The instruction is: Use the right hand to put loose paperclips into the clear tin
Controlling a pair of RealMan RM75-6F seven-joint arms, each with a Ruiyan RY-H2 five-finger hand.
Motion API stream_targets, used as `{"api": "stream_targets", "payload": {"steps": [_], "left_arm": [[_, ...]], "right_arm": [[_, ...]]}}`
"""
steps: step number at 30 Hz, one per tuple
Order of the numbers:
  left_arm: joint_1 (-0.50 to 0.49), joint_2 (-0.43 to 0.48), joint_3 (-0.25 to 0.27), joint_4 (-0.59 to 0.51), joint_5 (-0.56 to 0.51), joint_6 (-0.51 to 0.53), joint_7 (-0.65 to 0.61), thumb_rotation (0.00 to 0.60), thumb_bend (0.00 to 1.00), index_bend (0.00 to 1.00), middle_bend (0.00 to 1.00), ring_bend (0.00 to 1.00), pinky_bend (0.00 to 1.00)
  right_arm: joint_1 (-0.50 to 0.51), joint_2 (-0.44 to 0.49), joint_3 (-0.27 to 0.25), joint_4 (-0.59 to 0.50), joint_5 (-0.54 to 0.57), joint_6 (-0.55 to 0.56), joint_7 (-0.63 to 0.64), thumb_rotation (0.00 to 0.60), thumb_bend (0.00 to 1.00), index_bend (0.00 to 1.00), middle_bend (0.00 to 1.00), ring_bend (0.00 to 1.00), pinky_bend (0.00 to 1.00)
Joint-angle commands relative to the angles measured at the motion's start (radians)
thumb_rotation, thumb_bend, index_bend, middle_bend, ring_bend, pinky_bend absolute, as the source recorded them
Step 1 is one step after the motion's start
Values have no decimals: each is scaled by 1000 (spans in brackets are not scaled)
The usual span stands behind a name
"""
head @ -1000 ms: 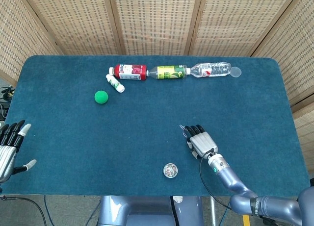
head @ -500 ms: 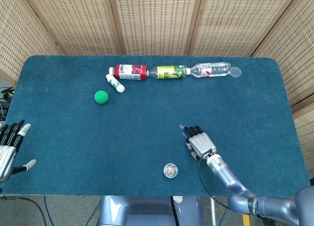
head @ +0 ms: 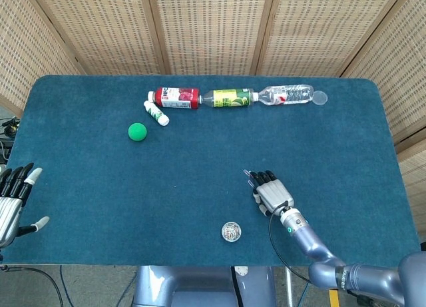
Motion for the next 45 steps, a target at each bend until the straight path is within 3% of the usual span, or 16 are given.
{"api": "stream_targets", "payload": {"steps": [1,9,29,45], "left_arm": [[1,0,0,0,1,2,0,600,0,0,0,0,0],[1,-2,1,1,2,1,2,600,0,0,0,0,0],[0,1,1,-2,2,2,-3,600,0,0,0,0,0],[3,4,6,-7,18,11,-1,600,0,0,0,0,0]], "right_arm": [[-1,-1,0,3,0,4,1,600,422,562,0,0,0],[-5,-10,1,12,-23,17,17,600,517,597,0,0,0],[-10,7,14,-13,-55,42,30,600,518,616,0,0,0],[-4,128,11,-361,-183,99,7,600,518,625,0,0,0]]}}
